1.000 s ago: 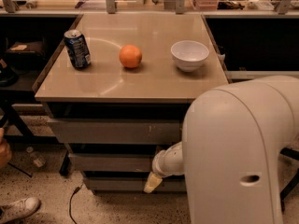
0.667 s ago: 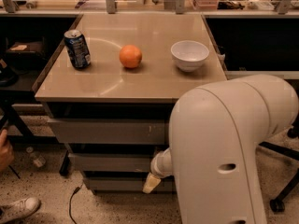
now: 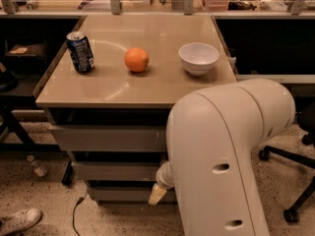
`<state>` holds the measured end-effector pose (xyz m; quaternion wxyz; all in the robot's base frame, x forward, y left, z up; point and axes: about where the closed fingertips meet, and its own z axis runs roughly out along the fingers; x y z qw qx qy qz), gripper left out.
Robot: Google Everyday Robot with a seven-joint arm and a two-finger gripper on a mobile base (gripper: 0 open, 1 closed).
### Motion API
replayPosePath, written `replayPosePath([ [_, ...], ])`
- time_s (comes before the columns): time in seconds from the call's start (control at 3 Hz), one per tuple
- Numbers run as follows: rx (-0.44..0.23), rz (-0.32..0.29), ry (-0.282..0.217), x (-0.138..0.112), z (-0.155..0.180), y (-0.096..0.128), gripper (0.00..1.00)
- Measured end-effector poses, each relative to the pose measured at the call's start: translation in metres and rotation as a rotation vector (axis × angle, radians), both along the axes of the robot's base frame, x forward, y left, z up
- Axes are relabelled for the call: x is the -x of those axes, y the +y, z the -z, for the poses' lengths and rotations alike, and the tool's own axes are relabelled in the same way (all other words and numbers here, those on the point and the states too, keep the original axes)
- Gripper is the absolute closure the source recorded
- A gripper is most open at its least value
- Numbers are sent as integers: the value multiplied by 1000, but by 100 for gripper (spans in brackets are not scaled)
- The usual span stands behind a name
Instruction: Open middle drawer
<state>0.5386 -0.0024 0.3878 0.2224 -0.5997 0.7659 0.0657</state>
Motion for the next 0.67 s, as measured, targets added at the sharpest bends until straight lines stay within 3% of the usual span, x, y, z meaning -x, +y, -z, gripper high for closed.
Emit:
replayPosePath([
  [0.67,0,0,0,0,0,0,41],
])
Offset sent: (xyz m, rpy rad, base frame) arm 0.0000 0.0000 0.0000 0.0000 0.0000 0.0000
